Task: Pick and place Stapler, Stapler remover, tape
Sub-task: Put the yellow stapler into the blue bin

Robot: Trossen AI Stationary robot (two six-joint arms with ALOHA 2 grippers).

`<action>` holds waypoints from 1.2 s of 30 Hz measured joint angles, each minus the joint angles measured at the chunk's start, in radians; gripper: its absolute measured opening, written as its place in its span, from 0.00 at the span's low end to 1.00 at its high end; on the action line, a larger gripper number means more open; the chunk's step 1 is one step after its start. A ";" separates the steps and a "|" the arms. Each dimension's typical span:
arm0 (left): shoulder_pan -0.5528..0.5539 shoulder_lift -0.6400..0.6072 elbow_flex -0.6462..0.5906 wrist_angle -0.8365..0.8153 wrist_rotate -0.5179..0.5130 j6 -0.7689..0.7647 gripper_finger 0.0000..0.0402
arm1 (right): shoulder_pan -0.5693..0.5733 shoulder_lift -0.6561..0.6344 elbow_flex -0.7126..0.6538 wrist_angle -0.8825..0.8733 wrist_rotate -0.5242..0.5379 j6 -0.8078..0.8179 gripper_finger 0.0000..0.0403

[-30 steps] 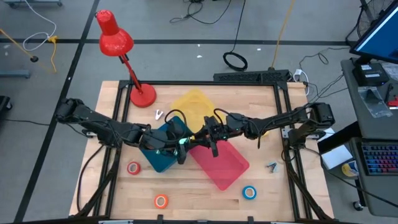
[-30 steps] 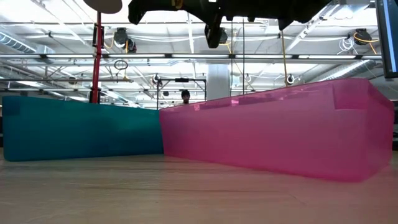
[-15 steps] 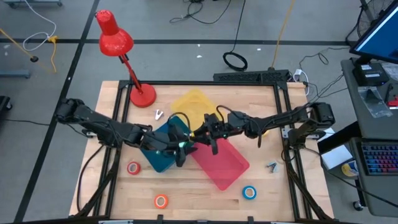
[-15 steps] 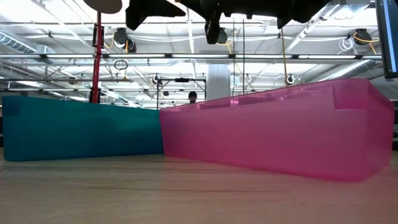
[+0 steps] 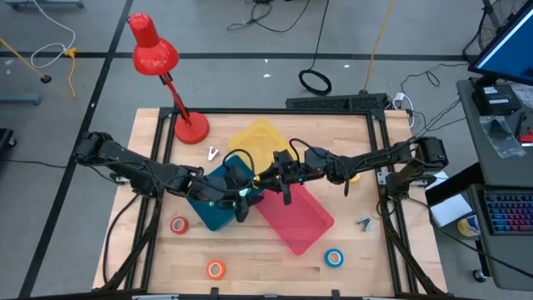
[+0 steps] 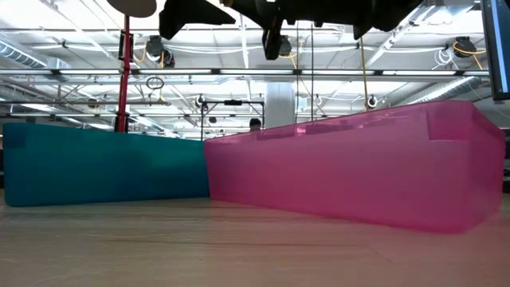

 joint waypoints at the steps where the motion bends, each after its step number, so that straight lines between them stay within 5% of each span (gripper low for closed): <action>1: 0.003 0.000 0.000 0.000 0.000 0.005 0.61 | 0.000 0.000 0.000 -0.002 -0.002 0.000 0.18; 19: 0.029 0.000 0.000 0.023 0.005 0.052 0.59 | 0.005 0.000 -0.001 -0.026 -0.027 0.027 0.19; 31: 0.040 -0.002 0.000 0.020 0.062 0.036 0.18 | 0.006 -0.002 -0.001 -0.023 -0.044 0.011 0.20; 36: 0.040 -0.002 0.000 0.019 0.068 0.042 0.16 | 0.007 -0.002 -0.001 -0.024 -0.054 0.014 0.21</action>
